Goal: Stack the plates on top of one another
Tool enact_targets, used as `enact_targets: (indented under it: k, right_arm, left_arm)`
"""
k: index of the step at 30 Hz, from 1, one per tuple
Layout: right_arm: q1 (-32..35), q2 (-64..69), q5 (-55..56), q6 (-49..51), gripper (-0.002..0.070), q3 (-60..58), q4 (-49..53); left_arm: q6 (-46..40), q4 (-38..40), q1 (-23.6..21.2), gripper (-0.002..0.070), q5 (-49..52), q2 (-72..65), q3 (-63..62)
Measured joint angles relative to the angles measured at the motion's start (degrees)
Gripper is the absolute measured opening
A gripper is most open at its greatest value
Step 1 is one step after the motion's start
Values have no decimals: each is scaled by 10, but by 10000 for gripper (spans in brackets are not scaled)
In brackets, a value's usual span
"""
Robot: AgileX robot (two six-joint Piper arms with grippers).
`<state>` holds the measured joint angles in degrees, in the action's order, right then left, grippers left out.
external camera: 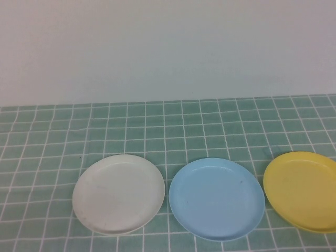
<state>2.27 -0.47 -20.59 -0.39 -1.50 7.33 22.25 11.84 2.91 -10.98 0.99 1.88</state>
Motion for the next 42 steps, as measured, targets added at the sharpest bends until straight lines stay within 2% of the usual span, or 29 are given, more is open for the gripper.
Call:
enact_targets:
  k: [4, 7, 9, 15, 25, 28, 35, 42]
  right_arm:
    - [0, 0, 0, 0, -2, 0, 0]
    - [0, 0, 0, 0, -2, 0, 0]
    - [0, 0, 0, 0, -2, 0, 0]
    - [0, 0, 0, 0, -2, 0, 0]
    - [0, 0, 0, 0, -2, 0, 0]
    - [0, 0, 0, 0, -2, 0, 0]
    - [0, 0, 0, 0, -2, 0, 0]
    - [0, 0, 0, 0, -2, 0, 0]
  left_arm:
    - [-5, 112, 0, -1, -21, 0, 0]
    - [-45, 143, 0, 0, 11, -1, 0]
    - [-71, 144, 0, 0, 37, -2, 0]
    - [-73, 144, 0, 0, 90, -27, 0]
    - [-65, 162, 0, 0, 71, -76, 0]
    - [-85, 156, 0, 0, 78, -76, -1]
    - [-141, 141, 0, 0, 228, -76, -68]
    - [-153, 152, 0, 0, 267, -76, -164]
